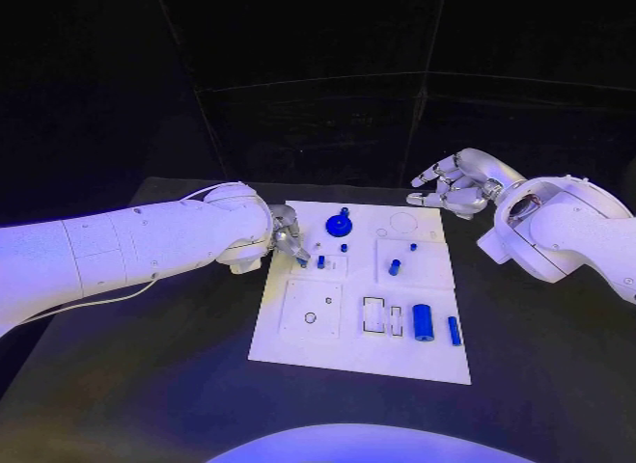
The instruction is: Assemble the parts on the task board
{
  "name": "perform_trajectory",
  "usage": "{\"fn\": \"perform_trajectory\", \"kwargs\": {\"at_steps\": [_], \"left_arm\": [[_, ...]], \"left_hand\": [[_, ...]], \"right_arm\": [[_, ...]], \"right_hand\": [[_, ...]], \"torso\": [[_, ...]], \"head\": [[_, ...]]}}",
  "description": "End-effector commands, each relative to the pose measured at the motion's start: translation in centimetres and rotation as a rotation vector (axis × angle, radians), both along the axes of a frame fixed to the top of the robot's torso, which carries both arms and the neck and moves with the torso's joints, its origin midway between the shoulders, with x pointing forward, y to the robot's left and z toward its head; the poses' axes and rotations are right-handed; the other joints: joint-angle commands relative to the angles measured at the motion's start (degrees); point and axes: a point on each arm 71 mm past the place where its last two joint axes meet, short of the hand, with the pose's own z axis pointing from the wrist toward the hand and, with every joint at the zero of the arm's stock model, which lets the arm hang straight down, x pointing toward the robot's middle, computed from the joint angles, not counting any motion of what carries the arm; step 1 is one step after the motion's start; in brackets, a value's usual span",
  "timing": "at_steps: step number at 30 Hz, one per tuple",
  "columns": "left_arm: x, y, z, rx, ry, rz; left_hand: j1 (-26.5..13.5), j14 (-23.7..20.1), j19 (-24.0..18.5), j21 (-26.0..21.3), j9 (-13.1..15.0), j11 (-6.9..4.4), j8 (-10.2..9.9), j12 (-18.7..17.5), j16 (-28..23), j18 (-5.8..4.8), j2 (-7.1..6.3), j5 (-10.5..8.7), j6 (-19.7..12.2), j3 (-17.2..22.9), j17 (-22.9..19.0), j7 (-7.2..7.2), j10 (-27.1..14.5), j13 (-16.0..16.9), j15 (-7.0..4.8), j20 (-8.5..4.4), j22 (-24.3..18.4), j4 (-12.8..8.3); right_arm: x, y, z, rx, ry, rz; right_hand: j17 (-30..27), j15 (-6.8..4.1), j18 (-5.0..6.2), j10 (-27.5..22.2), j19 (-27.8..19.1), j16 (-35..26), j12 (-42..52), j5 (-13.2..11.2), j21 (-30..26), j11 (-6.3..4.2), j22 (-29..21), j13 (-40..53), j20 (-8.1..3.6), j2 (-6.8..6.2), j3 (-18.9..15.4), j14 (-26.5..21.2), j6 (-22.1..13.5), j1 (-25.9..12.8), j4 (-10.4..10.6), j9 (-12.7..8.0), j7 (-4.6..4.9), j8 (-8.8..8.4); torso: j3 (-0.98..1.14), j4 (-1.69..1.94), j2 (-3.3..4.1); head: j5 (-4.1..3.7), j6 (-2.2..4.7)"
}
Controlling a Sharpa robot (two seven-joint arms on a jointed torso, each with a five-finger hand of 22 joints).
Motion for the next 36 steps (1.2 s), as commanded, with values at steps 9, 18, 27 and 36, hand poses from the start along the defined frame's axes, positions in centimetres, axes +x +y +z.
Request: {"fn": "perform_trajectory", "kwargs": {"at_steps": [9,18,27,36], "left_arm": [[-0.07,0.14,-0.14,0.023,0.019,-0.011],[-0.10,0.08,-0.22,0.029,0.028,-0.017],[-0.12,0.09,-0.29,0.035,0.036,-0.022],[0.01,-0.14,-0.36,0.037,0.041,-0.028]], "left_hand": [[0.4,6.0,0.4,0.1,0.1,0.11,0.3,0.3,0.2,-0.30,0.11,0.35,-0.1,6.9,15.1,-0.43,0.4,0.1,0.10,0.07,0.0,-6.4],[0.2,6.0,0.4,0.0,0.1,0.09,0.4,0.3,0.2,-0.30,-0.10,0.32,0.0,6.9,15.1,-0.48,0.5,0.1,0.09,0.05,0.0,-6.4],[-0.2,6.0,0.4,0.1,0.3,-0.03,0.7,0.3,0.2,-0.32,-0.64,0.26,0.2,6.9,15.1,-0.68,0.6,0.0,0.02,0.00,0.1,-6.5],[-2.1,6.0,0.5,0.1,0.4,-0.40,1.3,0.8,0.2,-0.32,-1.12,0.16,1.0,6.1,15.1,-1.22,1.1,0.5,-0.25,-0.20,0.2,-5.6]], "right_arm": [[-0.02,0.14,0.16,-0.001,-0.006,0.011],[-0.03,0.16,0.16,-0.001,-0.006,0.012],[-0.03,0.14,0.16,-0.001,-0.006,0.011],[-0.04,0.15,0.16,-0.001,-0.006,0.012]], "right_hand": [[0.1,-0.26,1.10,0.0,0.3,-0.2,0.3,0.3,-0.4,0.05,0.0,0.1,0.03,0.42,-0.5,0.4,-0.2,-0.3,0.0,-0.1,-0.06,0.32],[0.1,-0.26,1.10,0.0,0.3,-0.2,0.3,0.3,-0.4,0.05,0.0,0.1,0.03,0.42,-0.5,0.4,-0.2,-0.3,0.0,-0.1,-0.06,0.32],[0.1,-0.26,1.10,0.0,0.3,-0.2,0.3,0.3,-0.4,0.05,0.0,0.1,0.03,0.42,-0.5,0.4,-0.2,-0.3,0.0,-0.1,-0.06,0.32],[0.1,-0.26,1.10,0.0,0.3,-0.2,0.3,0.3,-0.4,0.05,0.0,0.1,0.03,0.42,-0.5,0.4,-0.2,-0.3,0.0,-0.1,-0.06,0.32]], "torso": [[0.01,0.06,-0.02],[-0.01,0.01,0.01],[0.00,0.09,-0.01],[-0.01,0.01,-0.01]], "head": [[-0.02,-0.08],[0.00,-0.16],[-0.11,-0.30],[-0.06,-0.26]]}}
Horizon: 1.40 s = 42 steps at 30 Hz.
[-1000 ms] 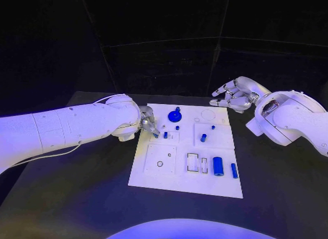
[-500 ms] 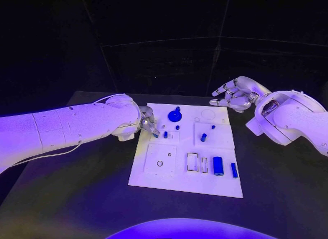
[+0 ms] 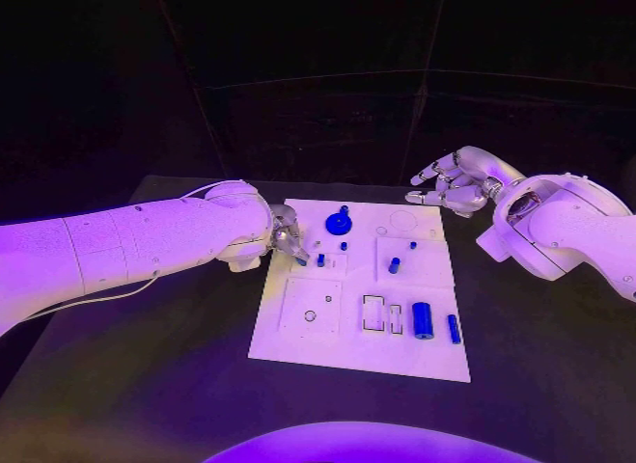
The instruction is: Assemble the parts on the task board
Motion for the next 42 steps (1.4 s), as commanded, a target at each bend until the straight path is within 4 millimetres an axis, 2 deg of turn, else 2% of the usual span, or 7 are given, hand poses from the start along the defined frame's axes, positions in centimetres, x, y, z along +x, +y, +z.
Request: {"fn": "perform_trajectory", "kwargs": {"at_steps": [1,12,29,42], "left_arm": [[-0.08,-0.11,-0.23,0.021,0.020,-0.014],[0.24,-0.36,-0.37,0.034,0.030,-0.016],[0.59,-0.60,-0.38,0.033,0.022,-0.008],[0.68,-0.51,-0.38,0.035,0.018,0.000]], "left_hand": [[-1.1,6.0,0.3,0.0,0.0,-0.01,0.3,0.2,0.2,-0.32,-0.13,-0.08,0.3,5.0,15.1,-0.30,0.3,0.1,-0.30,-0.05,0.0,-4.9],[-4.2,6.0,0.4,0.1,-0.4,-0.42,0.4,0.8,0.2,-0.38,-0.56,-0.11,1.7,1.8,15.1,-0.77,0.6,0.7,-0.67,-0.44,0.3,-2.7],[-5.5,6.0,0.7,0.3,-0.6,-0.62,0.6,1.2,0.2,-0.46,-0.70,-0.12,2.5,-0.3,15.1,-1.01,0.8,1.3,-0.87,-0.64,0.7,-1.7],[-7.2,6.0,0.8,0.4,-0.7,-0.70,1.0,1.7,0.2,-0.53,-1.02,-0.13,3.0,-4.9,15.1,-1.10,1.1,1.8,-0.99,-0.78,1.1,0.5]], "right_arm": [[-0.02,0.13,0.16,-0.001,-0.007,0.010],[-0.06,0.10,0.17,-0.001,-0.006,0.010],[-0.10,0.10,0.19,0.001,-0.008,0.009],[-0.10,0.07,0.20,0.001,-0.008,0.008]], "right_hand": [[0.1,-0.26,1.10,0.0,0.3,-0.2,0.3,0.3,-0.4,0.05,0.0,0.1,0.02,0.42,-0.5,0.4,-0.2,-0.3,0.0,-0.1,-0.06,0.32],[0.1,-0.26,1.10,0.0,0.3,-0.2,0.3,0.3,-0.4,0.05,0.0,0.1,0.02,0.42,-0.5,0.4,-0.2,-0.3,0.0,-0.1,-0.06,0.32],[0.0,-0.27,1.11,-0.1,0.3,-0.3,0.2,0.3,-0.4,0.05,-0.1,0.0,0.02,0.48,-0.5,0.4,-0.2,-0.3,0.0,-0.1,-0.06,0.35],[0.0,-0.27,1.12,-0.1,0.3,-0.3,0.2,0.3,-0.4,0.05,-0.1,-0.2,0.02,0.48,-0.6,0.4,-0.3,-0.4,0.0,-0.1,-0.06,0.36]], "torso": [[0.01,-0.03,-0.01],[0.02,-0.04,-0.01],[0.02,0.00,0.00],[-0.02,0.03,-0.02]], "head": [[0.04,-0.02],[-0.17,-0.04],[-0.48,-0.10],[-0.53,-0.13]]}}
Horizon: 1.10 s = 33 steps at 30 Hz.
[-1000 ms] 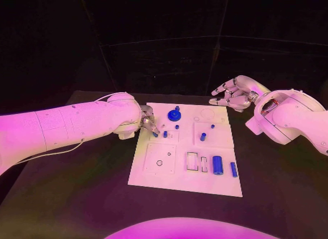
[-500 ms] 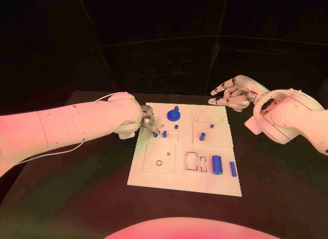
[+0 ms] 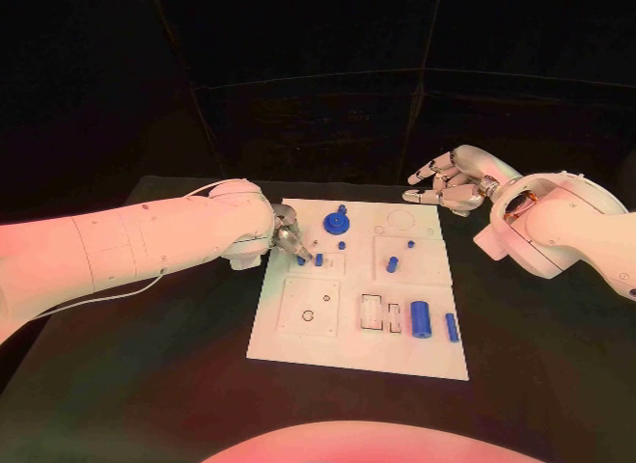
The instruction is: Assemble the parts on the task board
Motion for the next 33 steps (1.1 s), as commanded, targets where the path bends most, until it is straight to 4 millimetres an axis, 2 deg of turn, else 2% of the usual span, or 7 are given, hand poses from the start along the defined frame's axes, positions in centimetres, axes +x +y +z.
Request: {"fn": "perform_trajectory", "kwargs": {"at_steps": [1,5,11,20,28,30,33], "left_arm": [[0.0,0.1,0.0,0.010,0.002,0.002],[0.1,0.2,0.0,0.011,-0.002,0.011],[0.1,0.4,0.2,0.003,-0.025,0.034],[0.1,0.4,0.5,-0.058,-0.076,0.057],[0.2,0.6,1.1,-0.144,-0.139,0.088],[0.2,0.6,1.3,-0.201,-0.151,0.086],[0.2,0.4,1.6,-0.320,-0.170,0.083]], "left_hand": [[-0.7,6.2,0.3,0.2,-0.1,-0.07,0.4,0.4,0.2,-0.54,0.03,-0.01,0.3,-1.0,15.1,0.10,0.3,0.1,-0.35,-0.25,0.1,0.3],[-1.3,6.2,0.3,0.2,-0.1,-0.07,0.5,0.5,0.2,-0.55,0.19,0.00,0.4,-2.9,15.1,0.11,0.3,0.2,-0.34,-0.23,0.2,1.4],[-4.5,6.2,0.4,0.2,-0.1,0.04,1.1,0.4,0.2,-0.55,-0.63,-0.06,0.4,-10.1,15.1,0.19,0.1,0.0,-0.29,-0.29,0.4,5.2],[-3.9,6.2,0.5,-0.1,-0.1,-0.05,1.6,0.1,0.2,-0.53,0.76,-0.09,-0.3,-18.7,15.1,0.14,-0.4,-0.5,-0.47,-0.43,0.4,9.1],[-4.3,6.2,0.2,-0.7,-0.4,0.14,1.6,-0.8,0.2,-0.39,2.75,0.01,-1.1,-22.3,15.1,0.36,-1.2,-1.7,-0.36,-0.35,-0.1,9.4],[-3.3,6.2,-0.5,-1.9,-0.8,0.53,1.0,-3.2,0.2,-0.08,3.60,0.09,-2.3,-23.1,15.1,0.82,-3.0,-4.9,-0.11,-0.15,-1.4,9.3],[-0.6,6.2,-1.4,-3.6,-2.2,2.18,-1.3,-11.3,0.2,0.24,4.88,0.13,-7.1,-24.3,15.1,2.77,-10.5,-14.9,1.22,0.70,-3.0,9.3]], "right_arm": [[0.0,0.1,0.2,0.001,-0.009,0.007],[0.0,0.1,0.2,0.001,-0.009,0.007],[0.0,0.0,0.2,0.001,-0.010,0.004],[0.0,-0.1,0.2,0.001,-0.010,0.001],[0.1,-0.1,0.2,0.000,-0.011,0.000],[0.1,-0.2,0.2,0.000,-0.011,-0.001],[0.1,-0.2,0.2,0.000,-0.011,-0.001]], "right_hand": [[0.0,-0.27,1.11,-0.2,0.3,-0.3,0.2,0.3,-0.2,0.05,-0.1,-0.1,0.02,0.18,-0.3,0.4,-0.3,-0.1,0.0,-0.1,-0.06,0.36],[0.0,-0.27,1.11,-0.2,0.3,-0.4,0.2,0.3,-0.2,0.05,-0.1,-0.2,0.02,0.18,-0.3,0.4,-0.3,-0.1,0.0,-0.1,-0.06,0.36],[0.1,-0.23,1.10,-0.2,0.3,-0.4,0.3,0.2,-0.3,0.11,-0.1,-0.2,0.03,0.44,-0.7,0.4,-0.4,-0.9,0.2,-0.1,-0.01,0.39],[0.0,-0.22,1.11,-0.2,0.3,-0.5,0.3,0.2,-0.3,0.12,-0.1,-0.2,0.03,0.51,-0.8,0.4,-0.4,-1.1,0.2,-0.1,0.00,0.40],[0.0,-0.22,1.13,-0.2,0.3,-0.5,0.3,0.2,-0.4,0.12,-0.2,-0.3,0.03,0.53,-0.9,0.4,-0.5,-1.2,0.2,-0.1,0.01,0.40],[0.0,-0.22,1.13,-0.2,0.3,-0.5,0.3,0.2,-0.4,0.12,-0.2,-0.3,0.03,0.53,-0.9,0.4,-0.5,-1.2,0.2,-0.1,0.01,0.40],[0.0,-0.22,1.13,-0.2,0.3,-0.5,0.3,0.2,-0.4,0.12,-0.2,-0.3,0.03,0.53,-0.9,0.4,-0.5,-1.2,0.2,-0.1,0.01,0.40]], "torso": [[-0.01,0.00,0.00],[0.00,-0.03,-0.03],[-0.03,-0.02,-0.01],[0.00,0.03,0.02],[-0.02,0.02,-0.01],[0.03,0.01,-0.05],[0.00,0.00,-0.01]], "head": [[-0.01,-0.04],[-0.01,-0.07],[-0.09,0.01],[-0.20,0.17],[-0.21,0.22],[-0.34,0.30],[-0.58,0.52]]}}
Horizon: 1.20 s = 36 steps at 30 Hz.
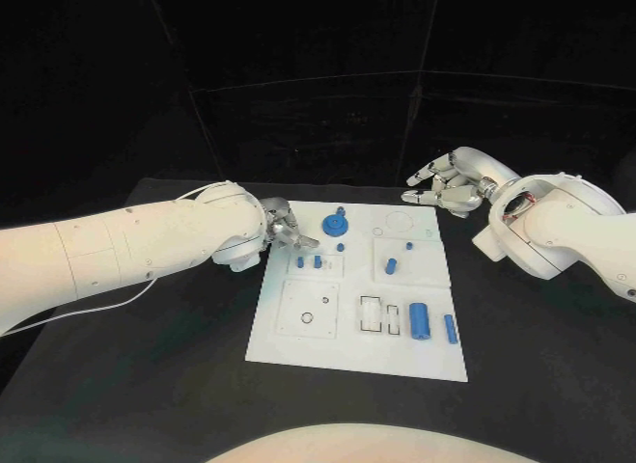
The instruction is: Assemble the parts on the task board
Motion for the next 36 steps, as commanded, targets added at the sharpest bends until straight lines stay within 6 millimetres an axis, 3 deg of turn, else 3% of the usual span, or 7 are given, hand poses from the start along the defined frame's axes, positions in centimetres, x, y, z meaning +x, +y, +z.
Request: {"fn": "perform_trajectory", "kwargs": {"at_steps": [1,4,7,12,20,24,36], "left_arm": [[0.2,-0.9,1.0,-0.224,-0.084,-0.014],[0.4,-1.7,1.6,-0.335,-0.145,-0.057],[0.8,-2.7,2.3,-0.429,-0.232,-0.108],[1.3,-4.1,2.6,-0.435,-0.354,-0.228],[1.6,-5.7,1.2,-0.230,-0.444,-0.443],[1.8,-6.2,0.2,-0.168,-0.432,-0.475],[2.4,-6.8,-1.0,-0.054,-0.363,-0.510]], "left_hand": [[2.2,6.0,-0.8,-1.4,-1.4,1.57,-2.1,-6.7,0.1,0.40,0.57,0.13,-4.0,-1.2,14.9,1.87,-6.8,-8.2,1.60,0.89,-1.3,0.0],[5.9,3.4,-6.1,-9.8,-2.9,3.44,-3.4,-9.2,-4.0,2.38,1.63,0.19,-7.2,-1.7,7.0,3.64,-11.9,-9.9,3.20,2.28,-9.8,-0.4],[15.3,-3.7,-15.8,-24.7,-4.6,5.15,-4.8,-14.8,-13.1,5.35,3.09,0.32,-9.5,1.8,-7.4,5.35,-19.1,-13.7,4.53,3.62,-23.8,-4.4],[23.7,-9.2,-17.6,-29.8,-9.9,6.37,-9.0,-23.3,-20.3,5.60,0.95,0.13,-8.1,7.1,-17.9,6.75,-21.2,-22.5,5.63,5.76,-27.6,-8.4],[24.0,-8.0,-15.8,-30.5,-16.2,7.30,-14.4,-31.4,-19.5,6.08,-3.11,0.17,-4.1,9.4,-19.1,6.36,-21.6,-31.7,6.33,5.79,-28.3,-10.0],[23.7,-7.1,-14.7,-30.2,-18.3,7.40,-16.3,-33.3,-18.5,6.04,-3.63,0.11,-2.8,9.8,-18.6,6.40,-21.0,-34.8,6.42,5.87,-28.0,-10.9],[23.1,-1.4,-6.2,-17.9,-21.5,6.79,-19.1,-35.0,-12.0,3.68,-3.72,0.18,0.2,10.5,-10.7,5.51,-18.5,-39.1,5.76,5.19,-16.5,-12.5]], "right_arm": [[0.0,0.0,0.2,0.001,-0.011,0.002],[0.1,0.0,0.2,0.001,-0.011,0.001],[0.1,0.0,0.2,0.001,-0.011,0.002],[0.1,0.3,0.2,0.001,-0.010,0.007],[0.1,0.5,0.1,0.002,-0.009,0.013],[0.1,0.6,0.1,0.002,-0.009,0.015],[0.1,0.7,0.2,0.004,-0.011,0.017]], "right_hand": [[0.0,-0.22,1.13,-0.2,0.3,-0.3,0.3,0.2,-0.4,0.12,-0.1,-0.1,0.04,0.00,-0.3,0.4,-0.5,-0.7,0.0,-0.1,0.01,0.19],[0.0,-0.21,1.12,-0.2,0.3,-0.3,0.3,0.2,-0.4,0.13,0.0,0.0,0.04,0.04,-0.3,0.4,-0.5,-0.7,-0.1,-0.1,0.02,0.19],[0.1,-0.21,1.12,-0.2,0.3,-0.3,0.3,0.2,-0.4,0.13,0.0,-0.1,0.04,0.05,-0.4,0.4,-0.5,-0.7,-0.1,-0.1,0.02,0.19],[0.0,-0.21,1.12,-0.2,0.3,-0.3,0.3,0.2,-0.4,0.13,0.0,-0.1,0.04,0.06,-0.4,0.4,-0.5,-0.7,-0.1,-0.1,0.02,0.19],[0.1,-0.21,1.12,-0.2,0.3,-0.3,0.3,0.3,-0.4,0.13,0.0,-0.1,0.04,0.09,-0.4,0.4,-0.5,-0.7,-0.1,-0.1,0.02,0.19],[0.1,-0.21,1.12,-0.2,0.3,-0.3,0.3,0.3,-0.4,0.13,0.0,-0.1,0.04,0.09,-0.4,0.4,-0.5,-0.7,-0.1,-0.1,0.02,0.19],[0.0,-0.21,1.13,-0.3,0.3,-0.3,0.3,0.3,-0.4,0.13,-0.1,-0.1,0.04,0.12,-0.4,0.4,-0.6,-0.7,-0.2,-0.1,0.02,0.17]], "torso": [[-0.02,0.02,0.04],[0.02,0.07,0.02],[-0.03,0.02,0.07],[-0.02,-0.14,0.08],[-0.03,-0.07,0.09],[0.01,-0.01,0.08],[0.01,-0.03,0.03]], "head": [[-0.35,0.28],[-0.39,0.29],[-0.44,0.49],[-0.54,0.66],[-0.92,0.78],[-1.13,0.81],[-1.20,0.69]]}}
